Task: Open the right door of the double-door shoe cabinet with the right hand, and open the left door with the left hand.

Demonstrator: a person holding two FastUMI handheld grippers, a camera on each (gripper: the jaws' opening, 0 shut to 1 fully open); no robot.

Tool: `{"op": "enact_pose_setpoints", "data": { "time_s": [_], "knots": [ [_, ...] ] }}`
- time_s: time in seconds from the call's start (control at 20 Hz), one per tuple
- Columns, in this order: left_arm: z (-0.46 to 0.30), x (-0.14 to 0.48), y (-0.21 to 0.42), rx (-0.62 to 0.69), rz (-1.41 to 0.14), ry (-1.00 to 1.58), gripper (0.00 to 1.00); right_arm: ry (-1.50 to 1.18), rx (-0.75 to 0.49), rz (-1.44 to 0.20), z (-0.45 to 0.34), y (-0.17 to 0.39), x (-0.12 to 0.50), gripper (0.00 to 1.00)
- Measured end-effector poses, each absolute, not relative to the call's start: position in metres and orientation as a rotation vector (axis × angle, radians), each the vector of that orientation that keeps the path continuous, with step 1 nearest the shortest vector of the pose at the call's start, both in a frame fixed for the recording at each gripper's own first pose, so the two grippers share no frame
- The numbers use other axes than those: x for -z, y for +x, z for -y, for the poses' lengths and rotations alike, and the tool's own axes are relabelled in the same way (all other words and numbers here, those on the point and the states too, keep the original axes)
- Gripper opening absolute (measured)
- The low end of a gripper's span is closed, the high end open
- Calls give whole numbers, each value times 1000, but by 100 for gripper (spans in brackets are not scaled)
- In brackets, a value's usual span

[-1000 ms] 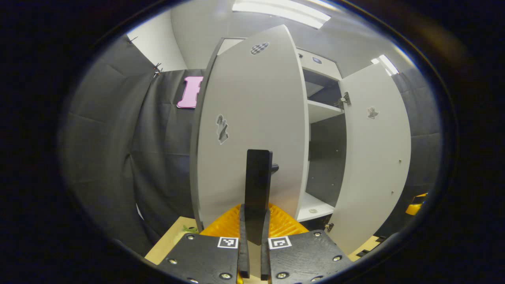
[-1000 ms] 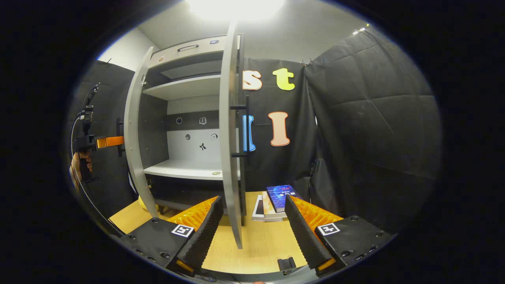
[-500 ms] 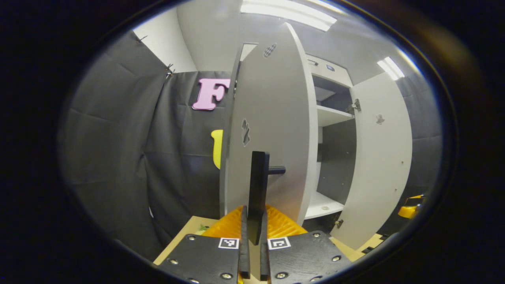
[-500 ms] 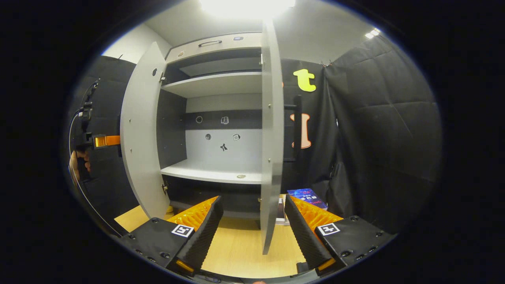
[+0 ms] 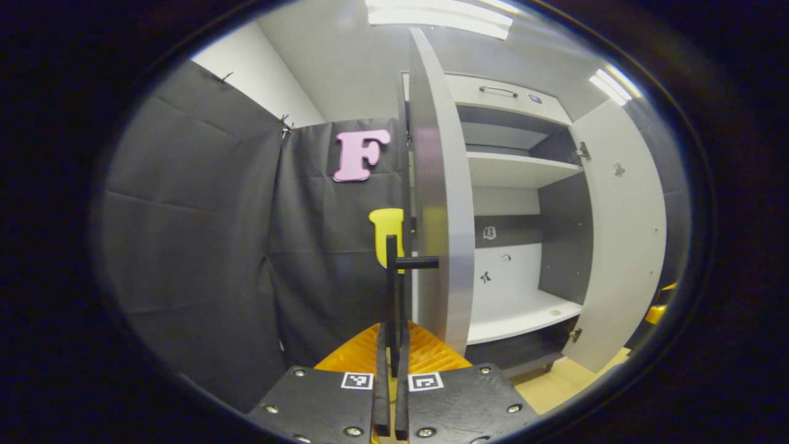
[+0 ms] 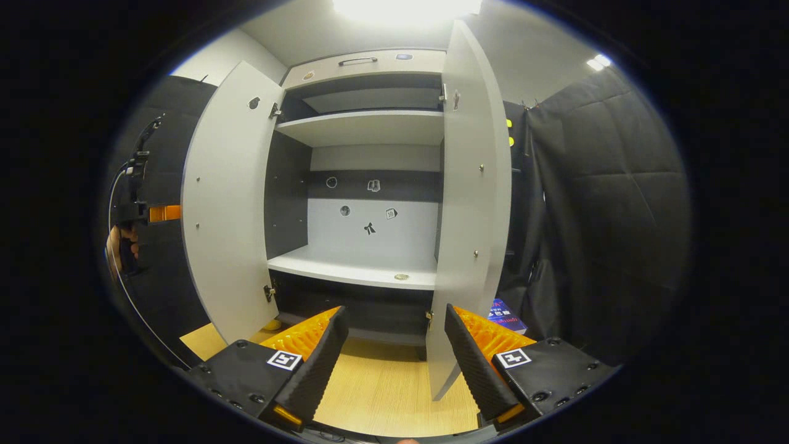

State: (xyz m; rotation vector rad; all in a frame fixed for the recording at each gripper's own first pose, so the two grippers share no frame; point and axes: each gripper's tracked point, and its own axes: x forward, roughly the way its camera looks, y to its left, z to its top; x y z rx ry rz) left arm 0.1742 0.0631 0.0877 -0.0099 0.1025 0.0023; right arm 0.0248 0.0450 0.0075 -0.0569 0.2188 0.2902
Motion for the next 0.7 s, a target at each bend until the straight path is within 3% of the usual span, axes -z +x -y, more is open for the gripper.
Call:
{"op": "enact_pose_setpoints", "data": {
  "time_s": [0.05, 0.15, 0.2, 0.25, 0.3, 0.35, 0.4, 0.6, 0.7],
  "knots": [
    [-53, -88, 171, 31, -100, -37, 6, -59, -287, -214, -49, 24, -8, 95],
    [-47, -90, 169, 62, -88, -65, 2, -66, -277, -210, -53, 24, -13, 100],
    [-48, -91, 169, 68, -80, -57, 6, -68, -269, -206, -55, 24, -13, 100],
    [-48, -91, 169, 76, -75, -53, 6, -69, -259, -198, -57, 23, -16, 96],
    [-48, -92, 168, 78, -68, -51, 2, -71, -251, -189, -58, 22, -20, 96],
    [-47, -92, 166, 84, -64, -49, 6, -73, -244, -178, -58, 20, -24, 100],
    [-47, -93, 163, 87, -60, -46, 2, -75, -239, -167, -59, 19, -28, 97],
    [-45, -90, 149, 74, -62, -41, 6, -77, -241, -153, -55, 13, -35, 99],
    [-44, -89, 143, 59, -62, -35, 2, -79, -242, -135, -48, 11, -39, 98]
  ]
}}
